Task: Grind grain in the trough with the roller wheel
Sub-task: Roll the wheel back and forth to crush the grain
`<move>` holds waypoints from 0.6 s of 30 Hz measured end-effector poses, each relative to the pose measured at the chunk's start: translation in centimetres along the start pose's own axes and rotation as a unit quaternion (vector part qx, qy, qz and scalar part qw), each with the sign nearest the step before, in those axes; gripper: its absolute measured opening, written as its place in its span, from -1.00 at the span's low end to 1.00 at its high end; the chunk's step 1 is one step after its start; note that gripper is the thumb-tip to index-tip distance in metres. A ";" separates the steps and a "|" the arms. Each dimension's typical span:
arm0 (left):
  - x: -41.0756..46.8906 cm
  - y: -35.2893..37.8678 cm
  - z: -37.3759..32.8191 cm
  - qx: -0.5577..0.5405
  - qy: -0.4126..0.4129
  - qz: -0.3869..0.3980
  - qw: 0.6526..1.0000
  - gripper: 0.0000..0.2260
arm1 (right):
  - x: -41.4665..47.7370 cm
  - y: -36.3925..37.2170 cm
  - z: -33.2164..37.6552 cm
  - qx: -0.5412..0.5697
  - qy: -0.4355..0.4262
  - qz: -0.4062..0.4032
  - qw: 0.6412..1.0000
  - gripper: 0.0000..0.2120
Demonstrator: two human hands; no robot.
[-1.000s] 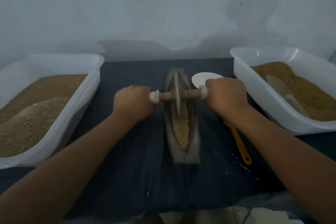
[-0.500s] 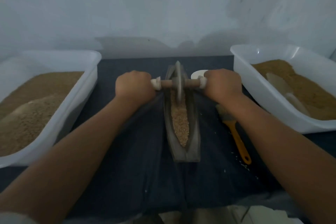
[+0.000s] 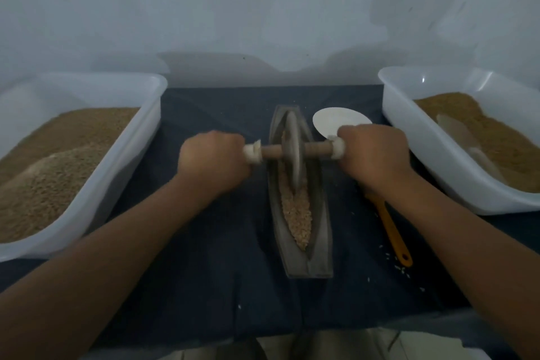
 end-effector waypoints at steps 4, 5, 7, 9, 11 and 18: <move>5.4 -0.9 -0.8 0.006 0.002 0.024 1.000 -0.68 | 3.4 0.9 -0.3 0.026 0.066 0.018 0.997 -0.66; 5.2 -1.0 -0.9 0.005 0.007 0.028 1.000 -0.67 | 3.1 0.7 -0.2 0.027 0.064 0.031 0.997 -0.67; 3.0 -1.1 -0.9 0.008 0.020 0.030 0.999 -0.70 | 1.2 0.2 -0.3 0.027 0.047 0.048 0.997 -0.69; -0.2 -1.2 -0.4 0.014 0.041 0.024 0.999 -0.71 | -1.7 -0.9 -0.4 0.038 0.017 0.033 0.999 -0.71; -3.5 -1.6 0.2 0.026 0.079 -0.003 0.997 -0.66 | -4.5 -2.5 -0.2 0.066 -0.033 -0.002 0.997 -0.72; 0.4 -0.4 -0.3 0.029 0.044 -0.010 0.999 -0.69 | -1.6 0.6 -0.6 0.038 0.020 -0.019 0.999 -0.62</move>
Point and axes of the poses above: each hand's wrist, its own x-axis towards the middle knuckle, its own y-axis out of the palm, z = x × y, the point moved 3 cm from there along x, towards the middle knuckle
